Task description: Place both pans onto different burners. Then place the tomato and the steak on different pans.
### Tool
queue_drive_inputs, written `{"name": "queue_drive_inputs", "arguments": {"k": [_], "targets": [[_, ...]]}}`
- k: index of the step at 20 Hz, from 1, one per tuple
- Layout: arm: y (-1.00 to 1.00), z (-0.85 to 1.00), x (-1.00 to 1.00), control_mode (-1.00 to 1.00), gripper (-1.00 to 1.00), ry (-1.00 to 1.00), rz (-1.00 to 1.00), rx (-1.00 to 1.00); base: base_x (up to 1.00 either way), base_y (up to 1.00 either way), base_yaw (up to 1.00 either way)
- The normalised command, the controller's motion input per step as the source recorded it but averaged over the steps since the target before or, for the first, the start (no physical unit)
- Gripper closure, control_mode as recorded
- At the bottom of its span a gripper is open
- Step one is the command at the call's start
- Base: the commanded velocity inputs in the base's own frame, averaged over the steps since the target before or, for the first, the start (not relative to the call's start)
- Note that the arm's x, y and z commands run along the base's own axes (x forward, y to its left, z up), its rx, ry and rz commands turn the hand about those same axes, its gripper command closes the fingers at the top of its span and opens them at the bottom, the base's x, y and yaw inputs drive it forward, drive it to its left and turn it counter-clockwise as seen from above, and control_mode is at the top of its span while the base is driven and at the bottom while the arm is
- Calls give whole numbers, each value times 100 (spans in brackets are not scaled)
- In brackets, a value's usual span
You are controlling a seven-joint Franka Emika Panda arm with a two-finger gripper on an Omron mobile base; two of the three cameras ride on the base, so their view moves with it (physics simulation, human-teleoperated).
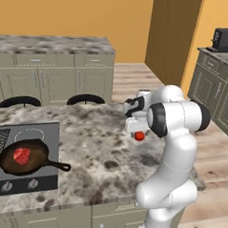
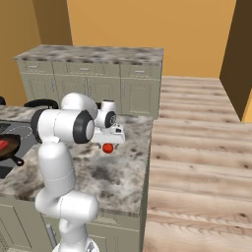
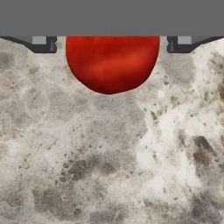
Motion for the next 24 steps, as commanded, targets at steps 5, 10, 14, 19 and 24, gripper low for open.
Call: {"name": "queue_drive_inputs", "arguments": {"k": [5,10,14,19,24], "targets": [[0,-17,1,-100,-100,0,0,0,0,0,0],[0,-20,0,-100,-100,0,0,0,0,0,0],[0,-15,5,-100,100,0,0,0,0,0,0],[0,0,3,-100,100,0,0,0,0,0,0],[0,39,-4,-100,100,0,0,1,0,0,0]]}}
